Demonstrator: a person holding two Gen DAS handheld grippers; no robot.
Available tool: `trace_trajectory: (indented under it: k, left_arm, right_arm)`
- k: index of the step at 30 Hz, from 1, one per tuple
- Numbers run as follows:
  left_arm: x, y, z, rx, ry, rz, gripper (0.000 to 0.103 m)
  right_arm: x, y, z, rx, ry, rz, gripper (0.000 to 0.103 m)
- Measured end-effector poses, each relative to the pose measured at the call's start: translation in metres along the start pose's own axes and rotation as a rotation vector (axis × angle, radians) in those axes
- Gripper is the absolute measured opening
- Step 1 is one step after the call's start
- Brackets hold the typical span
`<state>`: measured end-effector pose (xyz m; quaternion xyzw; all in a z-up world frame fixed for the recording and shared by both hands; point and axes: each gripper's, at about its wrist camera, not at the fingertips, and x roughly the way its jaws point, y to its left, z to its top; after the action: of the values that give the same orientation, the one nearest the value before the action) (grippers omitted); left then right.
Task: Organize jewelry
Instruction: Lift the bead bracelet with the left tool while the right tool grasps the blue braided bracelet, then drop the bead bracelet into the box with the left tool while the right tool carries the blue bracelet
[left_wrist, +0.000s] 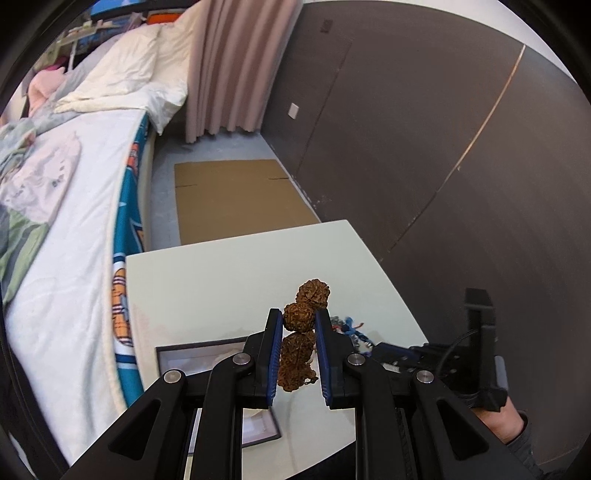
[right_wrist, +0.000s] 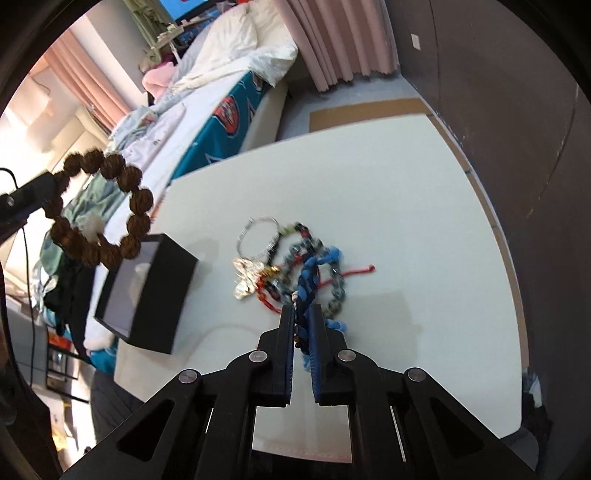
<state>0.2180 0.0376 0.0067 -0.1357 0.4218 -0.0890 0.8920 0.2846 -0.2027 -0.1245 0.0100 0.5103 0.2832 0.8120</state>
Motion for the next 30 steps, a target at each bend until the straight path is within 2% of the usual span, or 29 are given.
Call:
trace_trajectory:
  k: [13,21,26,27,29,30]
  left_arm:
    - [-0.023,0.043,-0.025,-0.084,-0.019,0.035,0.018]
    - [-0.003,0.054,-0.038,-0.123,0.036,-0.005,0.019]
    - [0.014,0.063,-0.040,-0.163,0.101,-0.016,0.021]
    - [0.015,0.066,-0.040,-0.174,0.107,-0.015,0.023]
    - [0.014,0.071,-0.040,-0.191,0.103,-0.009,0.038]
    - [0.011,0.075,-0.041,-0.202,0.091,-0.004,0.050]
  right_arm:
    - [-0.016,0.050,0.030,-0.059,-0.074,0.064,0.007]
    - [-0.027,0.081,0.036,-0.116,-0.101,0.085,0.007]
    - [-0.030,0.085,0.036,-0.121,-0.096,0.086,0.007]
    - [-0.030,0.086,0.035,-0.121,-0.094,0.086,0.007]
    - [-0.030,0.088,0.036,-0.124,-0.093,0.092,0.007]
    - [-0.030,0.090,0.036,-0.128,-0.092,0.096,0.007]
